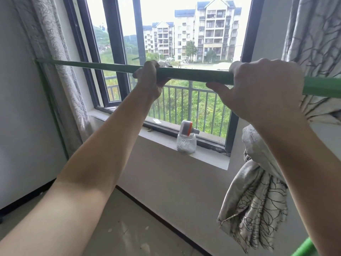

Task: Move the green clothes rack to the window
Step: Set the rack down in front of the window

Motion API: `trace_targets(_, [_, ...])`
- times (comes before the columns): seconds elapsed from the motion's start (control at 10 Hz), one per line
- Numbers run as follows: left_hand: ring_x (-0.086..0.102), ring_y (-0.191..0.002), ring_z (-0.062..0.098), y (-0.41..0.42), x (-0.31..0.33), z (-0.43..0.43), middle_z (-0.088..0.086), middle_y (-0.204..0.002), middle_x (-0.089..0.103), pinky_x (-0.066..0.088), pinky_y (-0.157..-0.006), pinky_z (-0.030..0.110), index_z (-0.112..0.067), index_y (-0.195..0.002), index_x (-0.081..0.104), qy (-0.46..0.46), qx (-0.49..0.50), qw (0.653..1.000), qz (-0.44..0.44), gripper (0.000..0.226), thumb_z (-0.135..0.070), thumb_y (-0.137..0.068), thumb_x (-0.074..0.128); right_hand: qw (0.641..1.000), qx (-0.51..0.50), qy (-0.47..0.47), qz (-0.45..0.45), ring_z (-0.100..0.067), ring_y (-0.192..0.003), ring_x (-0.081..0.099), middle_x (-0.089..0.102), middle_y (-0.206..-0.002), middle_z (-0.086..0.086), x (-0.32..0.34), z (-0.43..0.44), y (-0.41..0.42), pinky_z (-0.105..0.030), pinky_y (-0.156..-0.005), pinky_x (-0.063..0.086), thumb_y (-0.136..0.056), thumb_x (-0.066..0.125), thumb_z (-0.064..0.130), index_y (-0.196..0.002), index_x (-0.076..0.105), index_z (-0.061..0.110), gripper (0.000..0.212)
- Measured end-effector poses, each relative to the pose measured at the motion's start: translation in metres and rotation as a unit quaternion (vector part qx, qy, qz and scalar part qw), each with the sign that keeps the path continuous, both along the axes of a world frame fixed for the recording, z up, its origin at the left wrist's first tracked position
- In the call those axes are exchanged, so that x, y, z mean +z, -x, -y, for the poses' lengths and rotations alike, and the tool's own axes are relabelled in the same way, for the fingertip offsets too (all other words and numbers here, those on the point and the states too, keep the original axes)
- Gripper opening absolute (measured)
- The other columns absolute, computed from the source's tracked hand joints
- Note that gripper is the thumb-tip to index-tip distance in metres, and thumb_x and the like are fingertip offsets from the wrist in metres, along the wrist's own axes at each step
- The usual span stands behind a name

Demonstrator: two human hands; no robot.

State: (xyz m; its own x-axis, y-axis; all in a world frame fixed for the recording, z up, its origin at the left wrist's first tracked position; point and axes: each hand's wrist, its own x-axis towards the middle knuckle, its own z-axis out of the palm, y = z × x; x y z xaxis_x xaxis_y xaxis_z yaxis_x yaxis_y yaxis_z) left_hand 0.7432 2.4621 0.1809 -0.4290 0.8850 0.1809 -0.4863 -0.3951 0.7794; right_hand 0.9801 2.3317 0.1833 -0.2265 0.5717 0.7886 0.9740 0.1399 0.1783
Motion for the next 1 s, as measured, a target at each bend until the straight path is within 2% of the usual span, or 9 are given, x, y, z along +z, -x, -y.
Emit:
trace_targets(0.1, [0.068, -0.080, 0.035, 0.006, -0.004, 0.008, 0.021, -0.096, 0.051, 0.063, -0.066, 0.044, 0.005, -0.137, 0.028, -0.011, 0.003, 1.000, -0.006, 0.058, 0.005, -0.086, 0.054, 1.000, 0.019, -0.008, -0.014, -0.030, -0.047, 0.054, 0.047, -0.050, -0.007, -0.004, 0.003, 0.000, -0.047, -0.063, 0.054, -0.088, 0.039, 0.076, -0.078, 0.063, 0.012, 0.070])
trace_targets(0.2, [0.066, -0.070, 0.030, 0.011, -0.005, 0.009, 0.017, -0.083, 0.051, 0.062, -0.060, 0.037, 0.007, -0.122, 0.038, -0.035, -0.009, 0.999, 0.012, 0.034, 0.006, -0.090, 0.051, 0.999, 0.025, -0.017, -0.011, -0.026, -0.047, 0.051, 0.044, -0.051, -0.006, -0.006, 0.007, 0.005, -0.042, -0.063, 0.050, -0.091, 0.040, 0.074, -0.079, 0.060, 0.010, 0.067])
trace_targets(0.3, [0.065, -0.069, 0.028, 0.014, -0.007, 0.014, 0.013, -0.075, 0.050, 0.061, -0.056, 0.035, 0.002, -0.096, 0.042, -0.043, -0.016, 0.999, 0.013, 0.009, 0.006, -0.091, 0.048, 0.999, 0.001, -0.046, 0.004, -0.017, -0.044, 0.033, 0.036, -0.052, -0.002, -0.006, 0.014, 0.014, -0.033, -0.056, 0.031, -0.093, 0.042, 0.070, -0.073, 0.047, 0.013, 0.061])
trace_targets(0.4, [0.068, -0.071, 0.030, 0.019, -0.009, 0.015, 0.011, -0.069, 0.054, 0.061, -0.058, 0.037, -0.001, -0.082, 0.047, -0.053, -0.004, 0.999, 0.009, 0.011, 0.004, -0.091, 0.051, 0.999, 0.002, -0.044, 0.028, -0.015, -0.043, 0.025, 0.031, -0.052, 0.000, -0.006, 0.022, 0.020, -0.032, -0.055, 0.025, -0.095, 0.042, 0.066, -0.074, 0.043, 0.014, 0.056])
trace_targets(0.5, [0.072, -0.071, 0.030, 0.020, -0.013, 0.019, 0.013, -0.070, 0.057, 0.062, -0.063, 0.040, -0.001, -0.089, 0.048, -0.077, -0.003, 0.997, 0.014, 0.006, 0.001, -0.091, 0.053, 0.998, 0.021, -0.056, 0.018, -0.018, -0.050, 0.037, 0.041, -0.061, -0.002, -0.009, 0.030, 0.008, -0.035, -0.064, 0.032, -0.099, 0.039, 0.058, -0.088, 0.061, 0.011, 0.053])
trace_targets(0.6, [0.074, -0.077, 0.030, 0.023, -0.018, 0.017, 0.016, -0.080, 0.058, 0.062, -0.064, 0.040, -0.001, -0.109, 0.043, -0.089, 0.008, 0.996, 0.029, 0.022, -0.004, -0.090, 0.055, 0.997, 0.003, -0.078, -0.022, -0.024, -0.059, 0.047, 0.053, -0.071, -0.010, -0.017, 0.050, -0.022, -0.039, -0.070, 0.037, -0.101, 0.033, 0.058, -0.104, 0.068, 0.008, 0.061])
trace_targets(0.8, [0.076, -0.077, 0.029, 0.016, -0.022, 0.018, 0.020, -0.092, 0.063, 0.064, -0.065, 0.041, 0.001, -0.132, 0.035, -0.068, 0.045, 0.997, -0.007, 0.045, -0.017, -0.097, 0.057, 0.997, -0.007, -0.071, 0.008, -0.037, -0.095, 0.068, 0.074, -0.108, -0.019, -0.026, 0.061, -0.048, -0.047, -0.089, 0.040, -0.105, 0.032, 0.051, -0.133, 0.061, 0.009, 0.058])
trace_targets(0.9, [0.076, -0.079, 0.029, 0.015, -0.024, 0.023, 0.020, -0.097, 0.066, 0.063, -0.063, 0.036, 0.002, -0.134, 0.033, -0.049, 0.045, 0.998, -0.023, 0.048, -0.022, -0.099, 0.056, 0.991, 0.126, -0.030, -0.043, -0.031, -0.114, 0.065, 0.069, -0.129, -0.008, -0.027, 0.069, -0.055, -0.049, -0.102, 0.042, -0.104, 0.042, 0.045, -0.135, 0.062, 0.016, 0.047])
trace_targets(1.0, [0.077, -0.077, 0.026, 0.016, -0.021, 0.033, 0.020, -0.105, 0.068, 0.062, -0.056, 0.031, 0.002, -0.135, 0.038, -0.019, 0.051, 0.995, -0.082, 0.054, -0.037, -0.101, 0.053, 0.940, 0.273, -0.030, -0.201, -0.023, -0.114, 0.065, 0.067, -0.127, 0.001, -0.016, 0.110, -0.076, -0.046, -0.101, 0.049, -0.101, 0.055, 0.040, -0.130, 0.064, 0.024, 0.034])
